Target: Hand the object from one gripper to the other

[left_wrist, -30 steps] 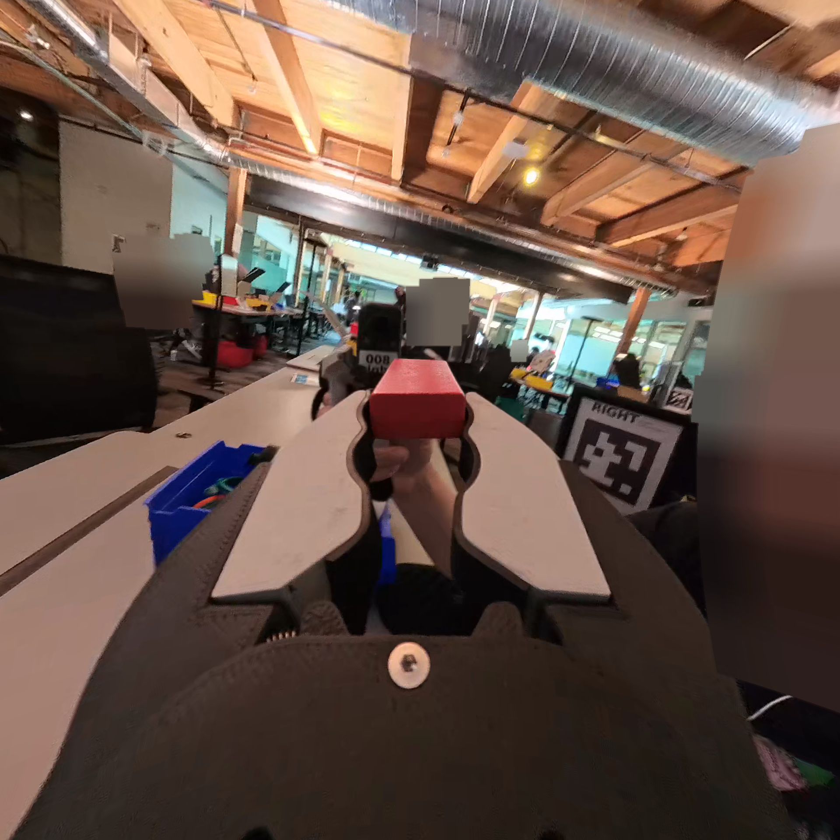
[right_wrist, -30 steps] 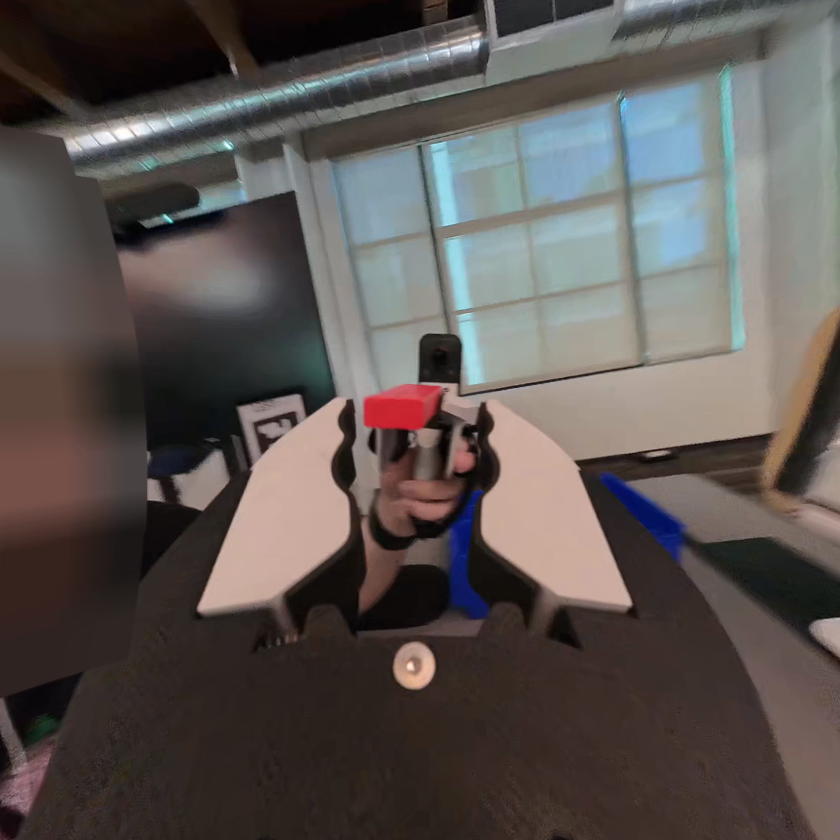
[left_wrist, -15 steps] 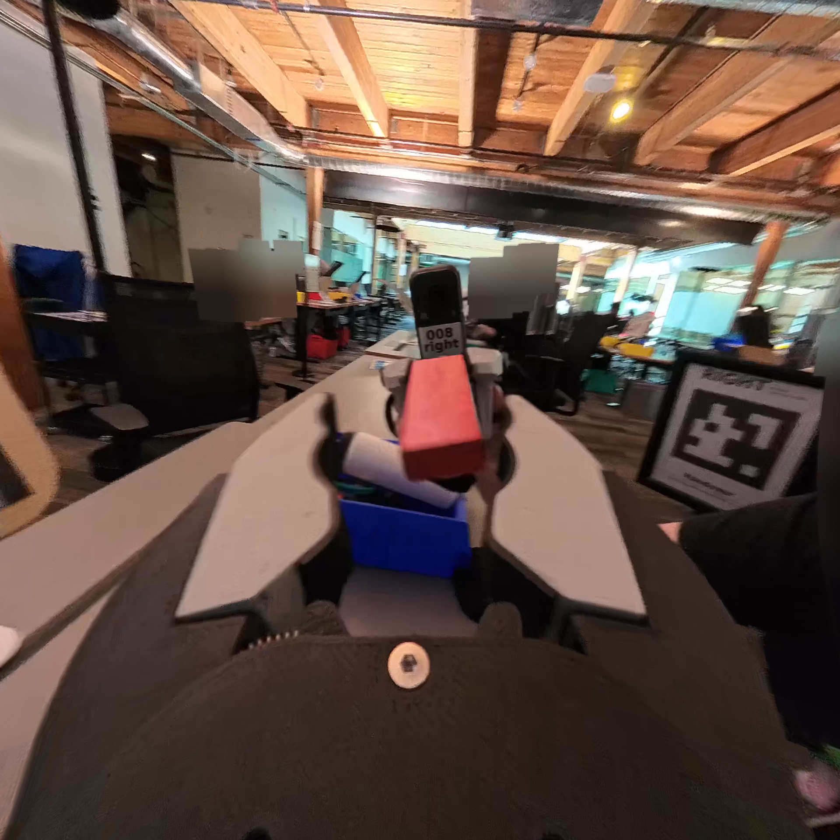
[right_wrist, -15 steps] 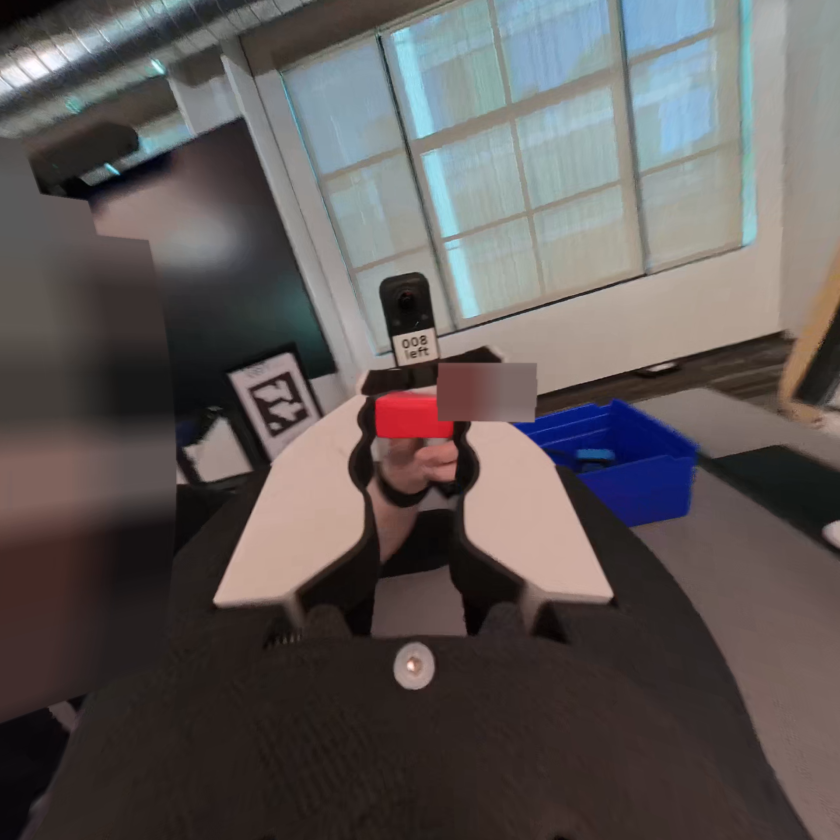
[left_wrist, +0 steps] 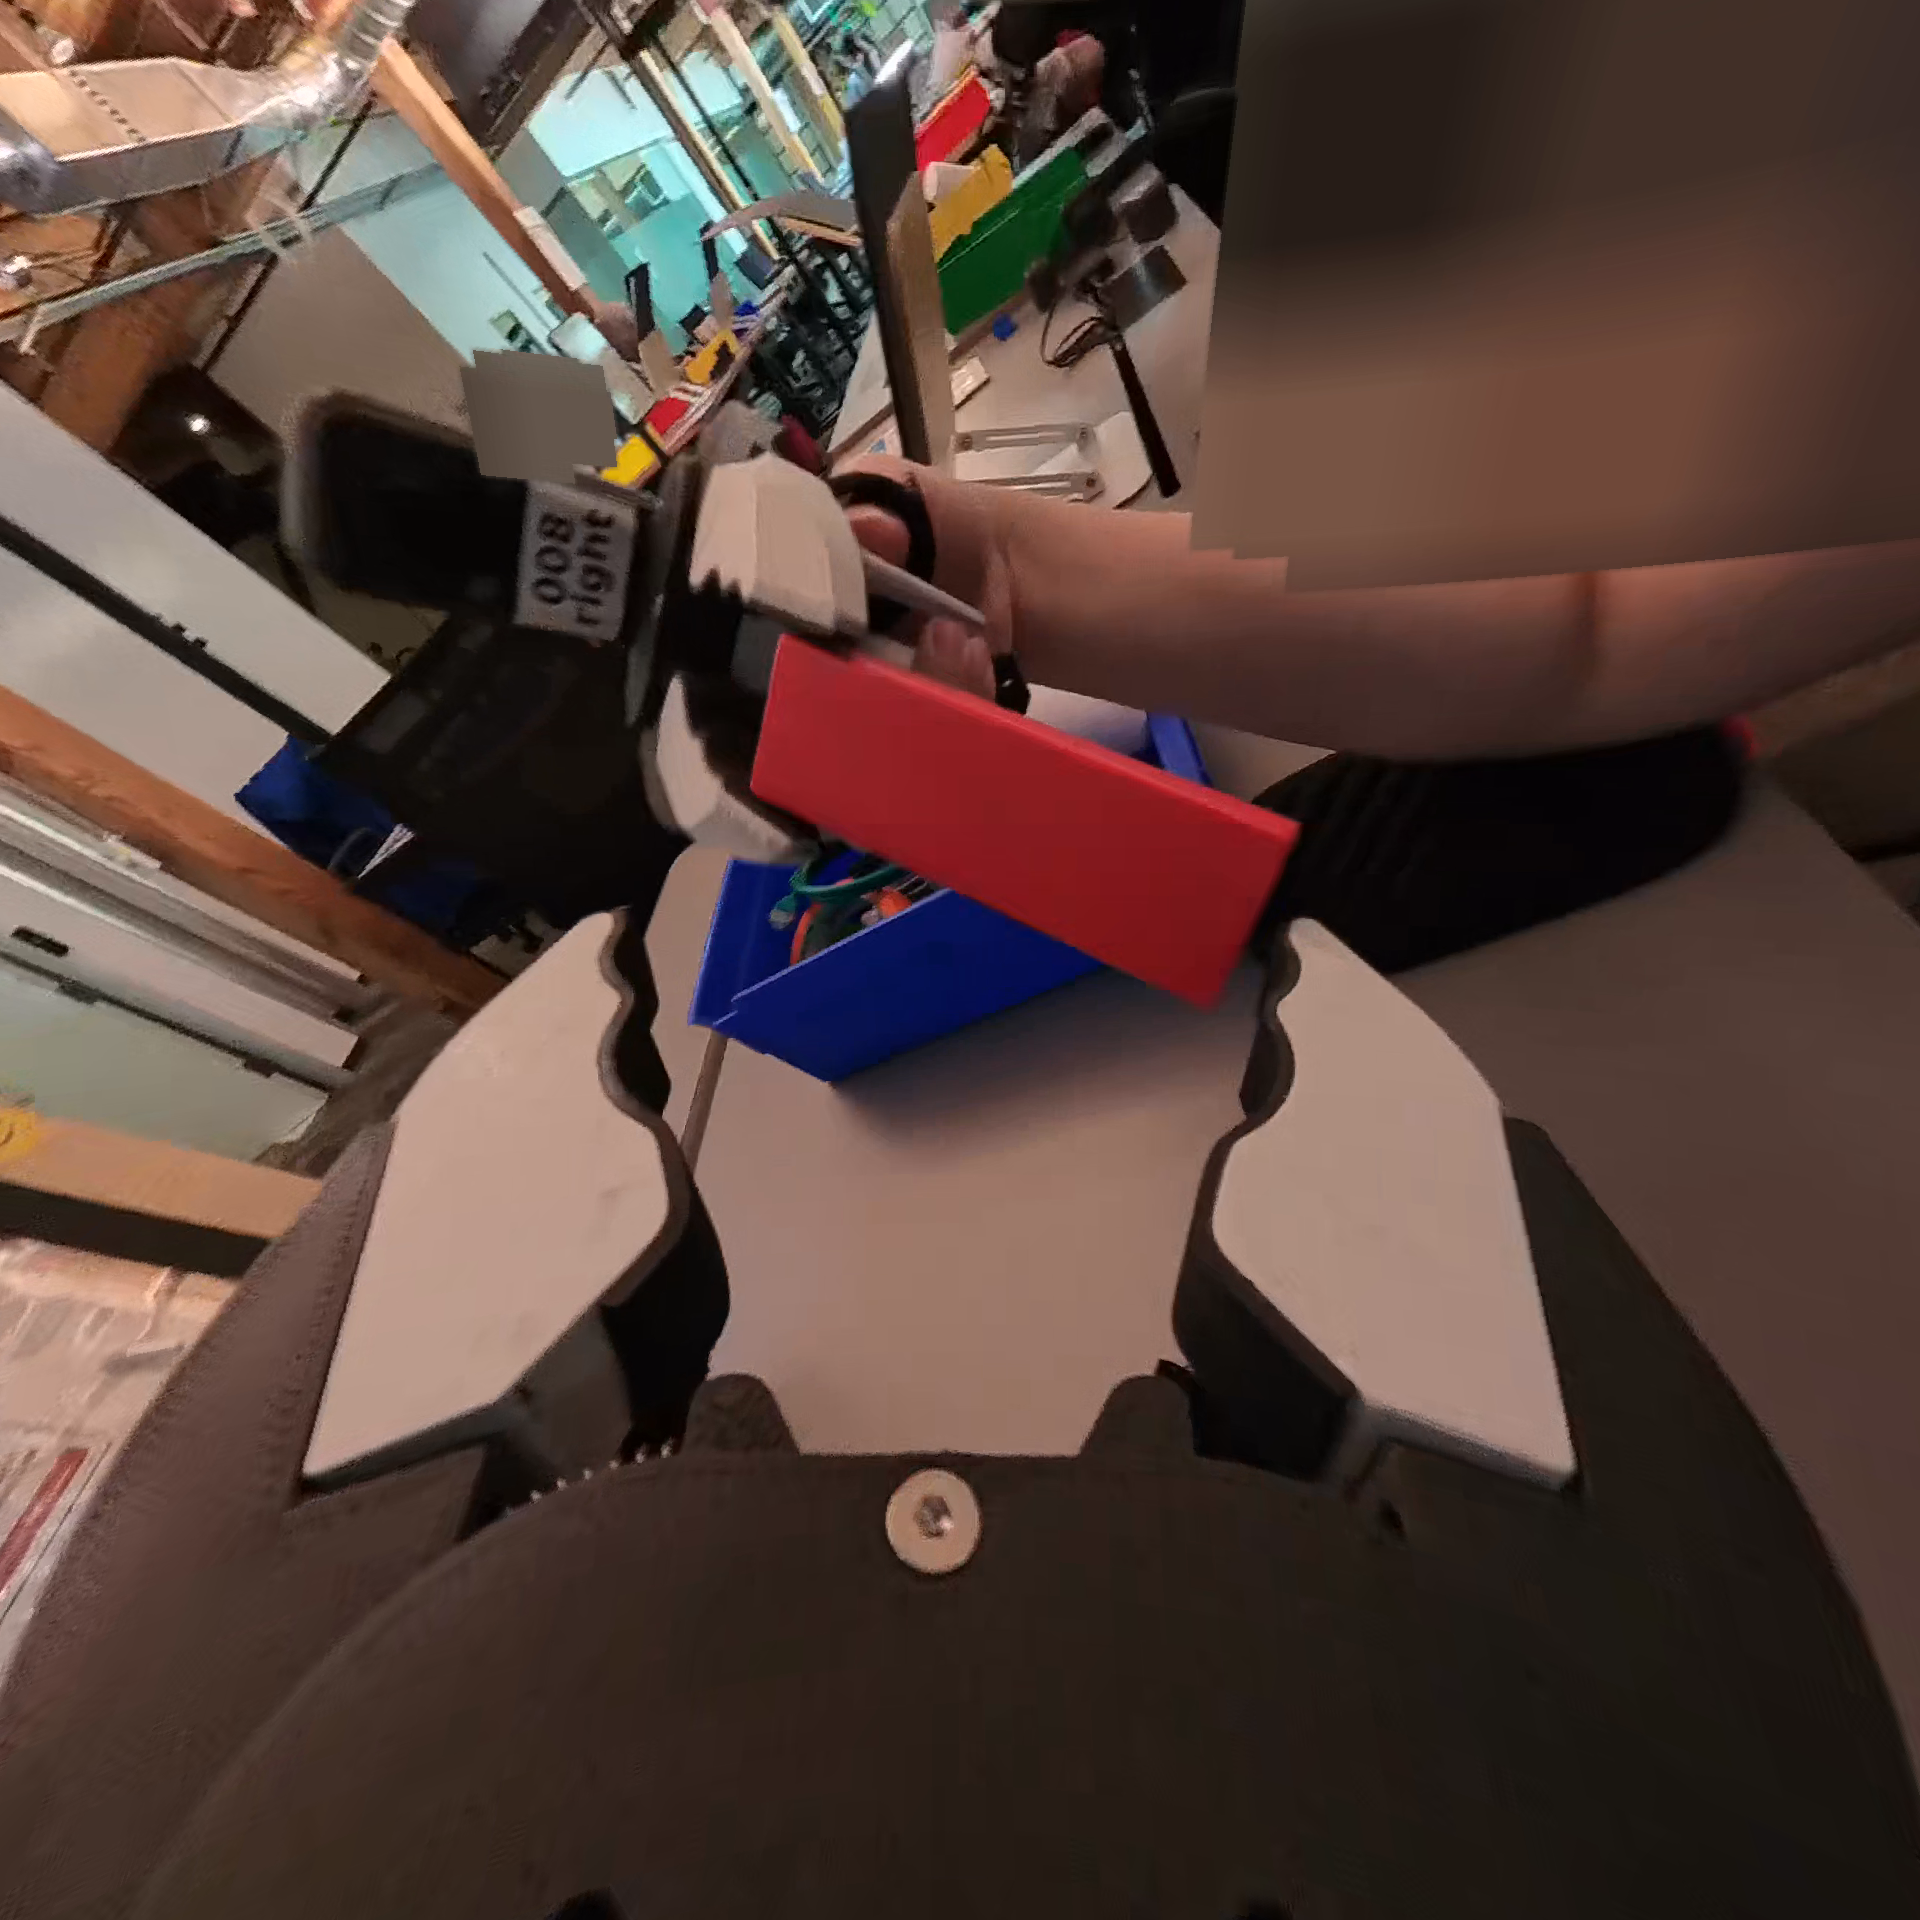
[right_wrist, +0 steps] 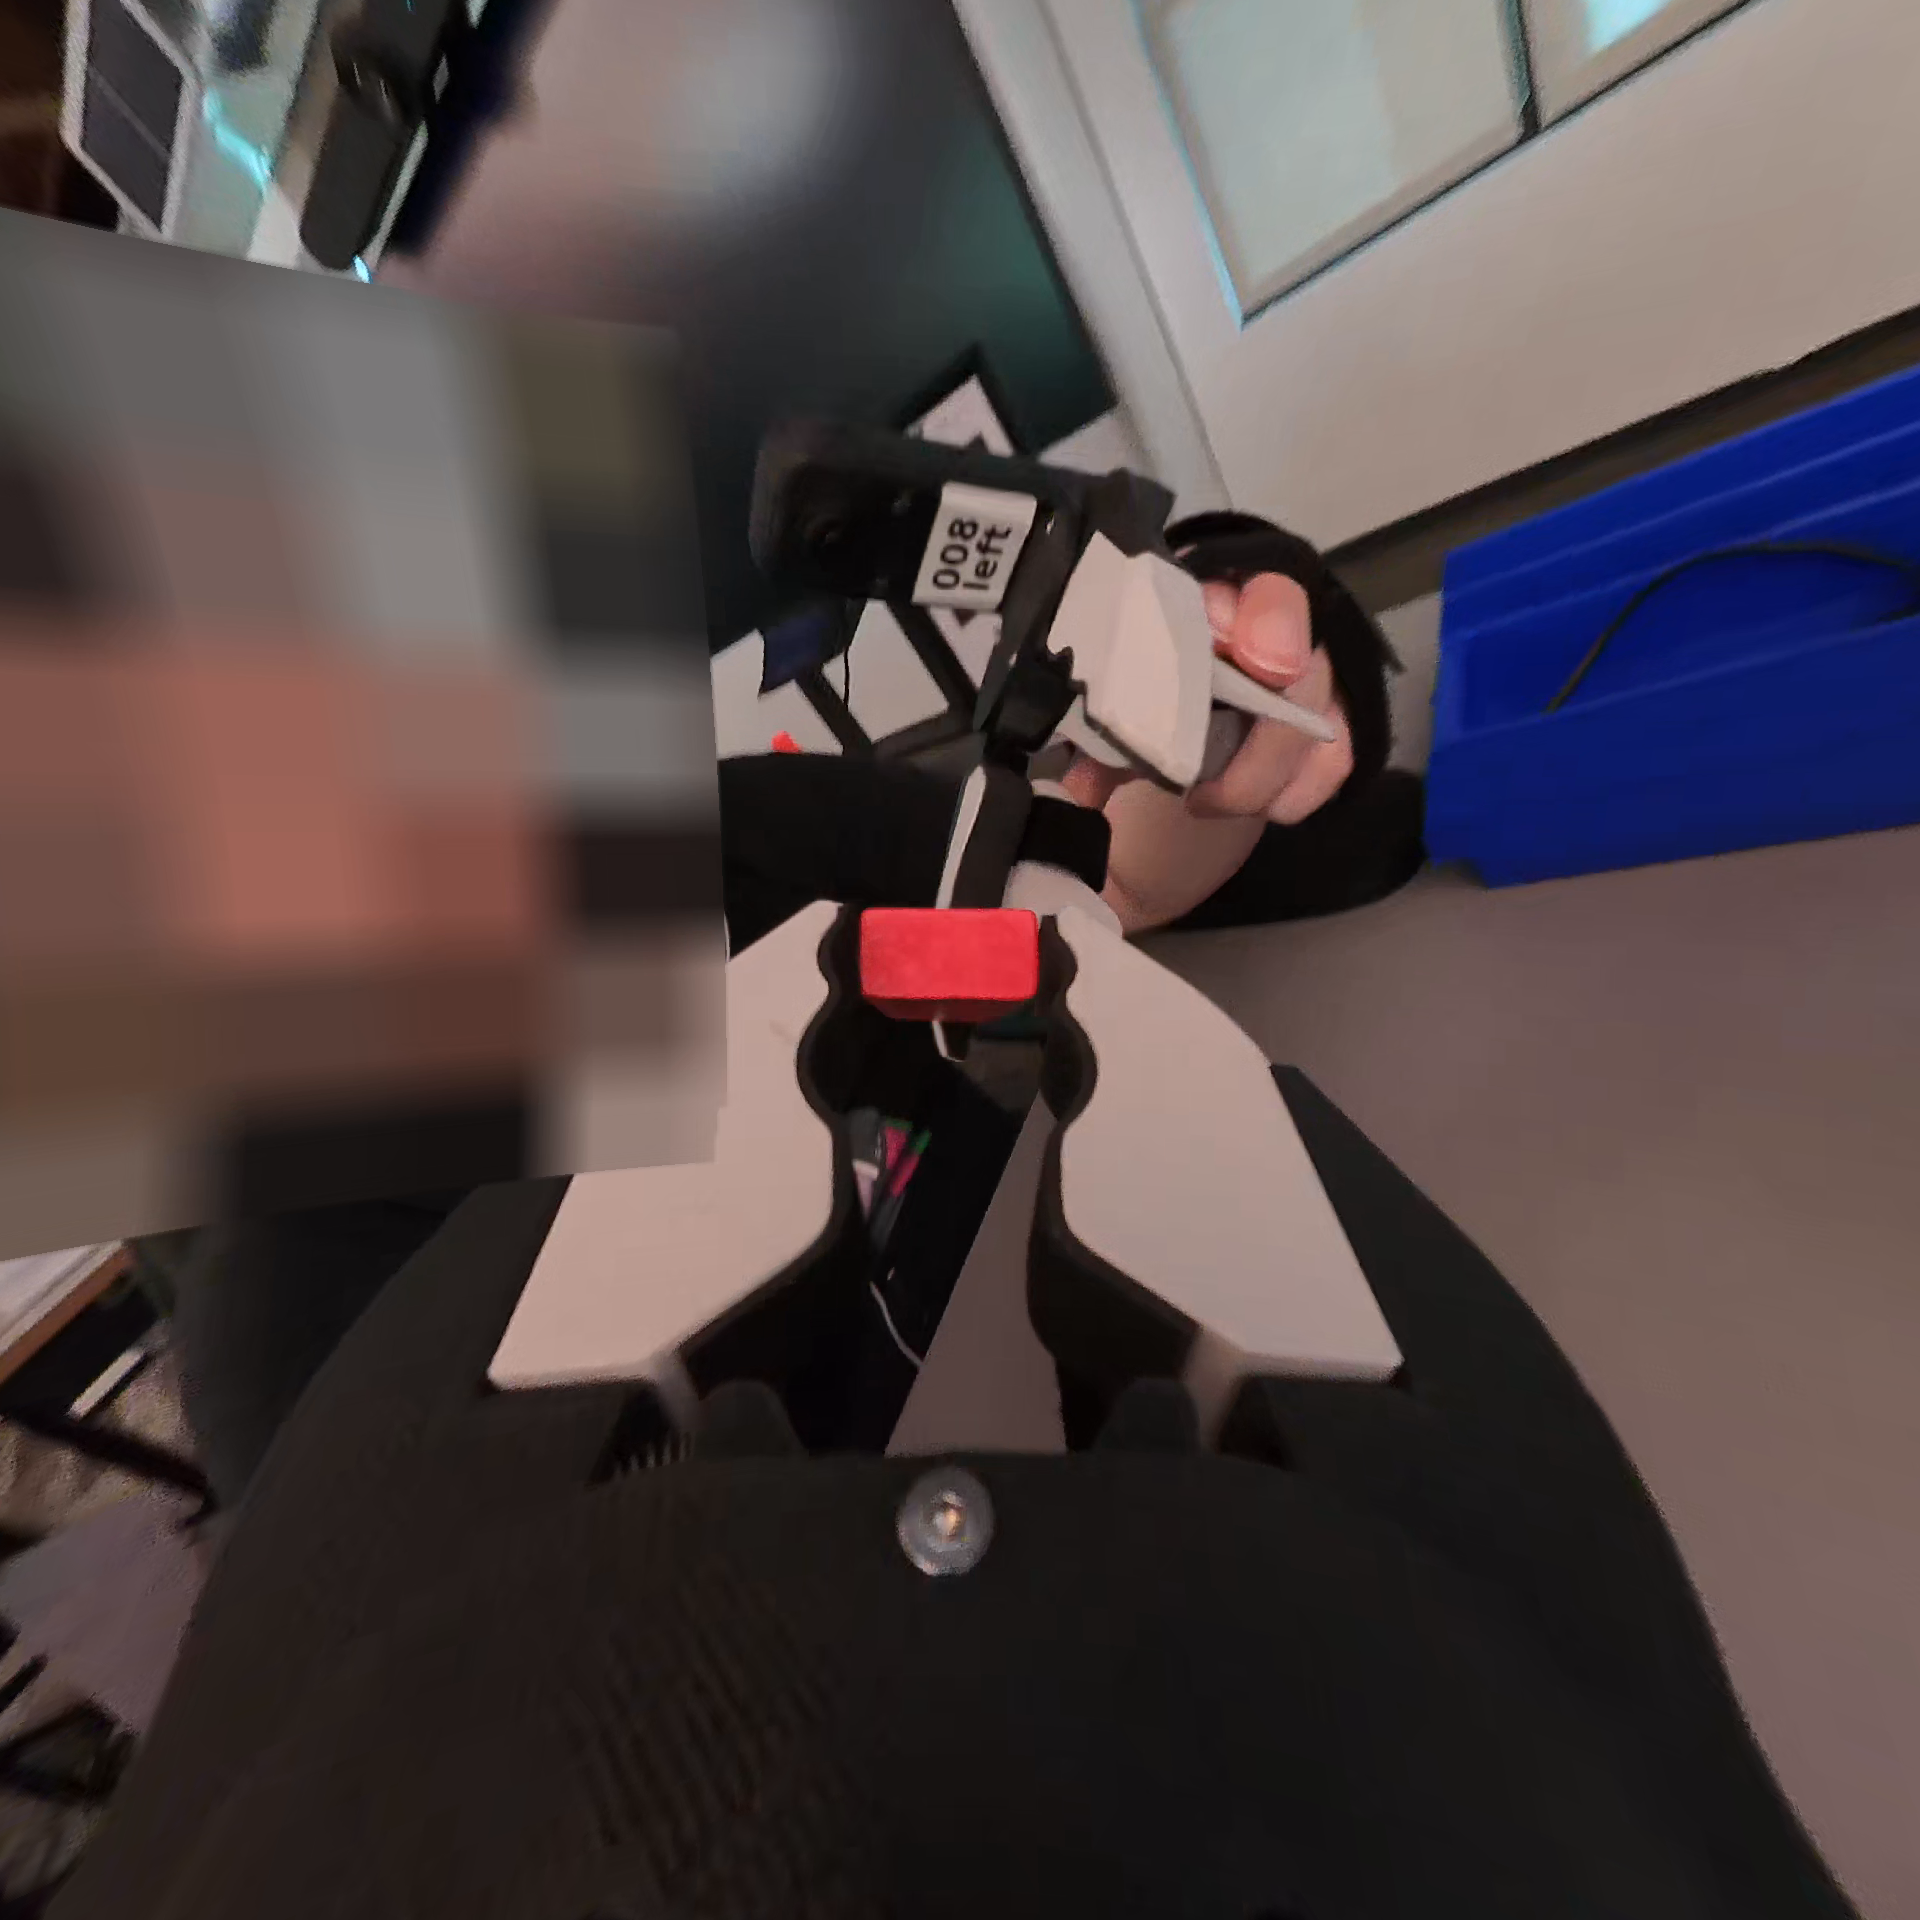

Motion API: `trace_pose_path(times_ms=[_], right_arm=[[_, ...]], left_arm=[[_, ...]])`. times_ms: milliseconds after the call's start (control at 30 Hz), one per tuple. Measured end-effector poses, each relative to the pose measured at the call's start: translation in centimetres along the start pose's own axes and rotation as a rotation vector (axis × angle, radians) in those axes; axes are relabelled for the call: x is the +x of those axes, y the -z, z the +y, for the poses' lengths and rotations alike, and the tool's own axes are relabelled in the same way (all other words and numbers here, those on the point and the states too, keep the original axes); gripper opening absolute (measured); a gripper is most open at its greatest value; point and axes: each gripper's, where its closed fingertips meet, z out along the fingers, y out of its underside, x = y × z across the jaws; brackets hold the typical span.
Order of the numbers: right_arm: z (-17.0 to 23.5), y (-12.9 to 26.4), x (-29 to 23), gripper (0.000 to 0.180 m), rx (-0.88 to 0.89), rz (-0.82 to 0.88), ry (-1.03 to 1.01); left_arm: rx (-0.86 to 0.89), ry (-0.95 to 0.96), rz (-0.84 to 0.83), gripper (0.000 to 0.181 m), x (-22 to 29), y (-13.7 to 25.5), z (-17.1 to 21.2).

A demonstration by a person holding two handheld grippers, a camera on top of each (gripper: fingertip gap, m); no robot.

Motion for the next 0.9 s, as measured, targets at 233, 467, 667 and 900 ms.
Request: trace_pose_path(times_ms=[233,467,667,900], right_arm=[[2.6,-2.2,-0.2,0.033,-0.166,-0.045,-0.033],[2.5,-1.8,0.8,0.033,-0.152,0.020,-0.075],[3.1,-2.1,1.6,0.034,-0.189,0.058,-0.084],[-1.2,-0.3,3.4,0.065,0.006,0.332,0.206]], left_arm=[[-0.038,-0.076,0.128,0.120,3.7,-1.5,0.2],[-0.056,-0.151,0.085,0.110,3.6,-1.7,0.3],[-0.122,-0.199,0.096,0.109,4.2,-2.6,1.7],[-0.069,-0.130,-0.158,0.108,-1.2,-1.2,0.3]])
